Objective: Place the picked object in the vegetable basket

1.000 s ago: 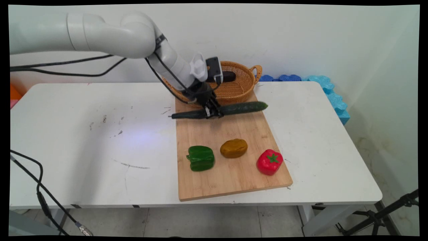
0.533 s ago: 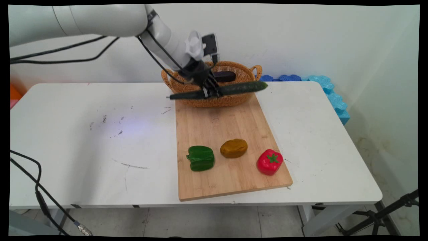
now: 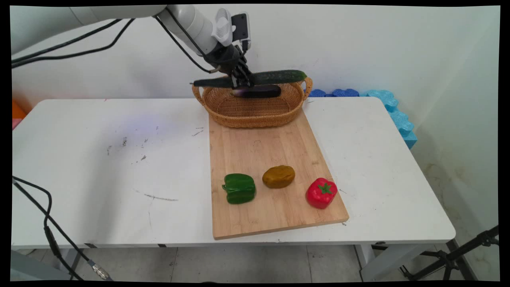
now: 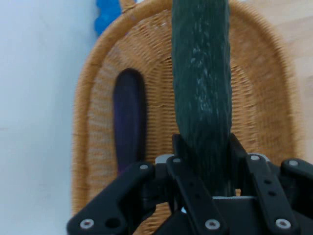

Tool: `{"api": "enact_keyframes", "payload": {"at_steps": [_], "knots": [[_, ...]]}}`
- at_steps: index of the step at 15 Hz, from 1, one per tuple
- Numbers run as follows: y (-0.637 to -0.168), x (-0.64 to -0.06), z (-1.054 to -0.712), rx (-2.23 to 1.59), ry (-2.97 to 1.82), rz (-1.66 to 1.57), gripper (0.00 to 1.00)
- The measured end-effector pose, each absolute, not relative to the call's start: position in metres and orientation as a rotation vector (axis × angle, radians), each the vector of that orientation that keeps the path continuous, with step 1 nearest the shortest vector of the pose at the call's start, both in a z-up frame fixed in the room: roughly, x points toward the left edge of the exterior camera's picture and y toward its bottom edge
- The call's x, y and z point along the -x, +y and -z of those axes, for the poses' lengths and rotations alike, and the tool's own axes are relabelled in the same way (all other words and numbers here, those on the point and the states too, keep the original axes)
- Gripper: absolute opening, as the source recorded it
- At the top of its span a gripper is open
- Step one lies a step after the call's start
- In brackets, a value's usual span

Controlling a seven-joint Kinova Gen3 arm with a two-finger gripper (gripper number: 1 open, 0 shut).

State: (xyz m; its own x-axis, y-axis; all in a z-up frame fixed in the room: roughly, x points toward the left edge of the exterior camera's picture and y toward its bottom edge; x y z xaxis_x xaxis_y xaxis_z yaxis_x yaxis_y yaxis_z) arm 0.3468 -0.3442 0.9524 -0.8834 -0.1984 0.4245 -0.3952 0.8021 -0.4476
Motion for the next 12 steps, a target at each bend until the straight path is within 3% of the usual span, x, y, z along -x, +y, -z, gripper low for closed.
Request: {"api": "enact_keyframes", "payload": {"at_steps": [12], "knots": [[-0.4,-0.371,-0.913,-0.29,-2.727,-0.857,0.0]]}}
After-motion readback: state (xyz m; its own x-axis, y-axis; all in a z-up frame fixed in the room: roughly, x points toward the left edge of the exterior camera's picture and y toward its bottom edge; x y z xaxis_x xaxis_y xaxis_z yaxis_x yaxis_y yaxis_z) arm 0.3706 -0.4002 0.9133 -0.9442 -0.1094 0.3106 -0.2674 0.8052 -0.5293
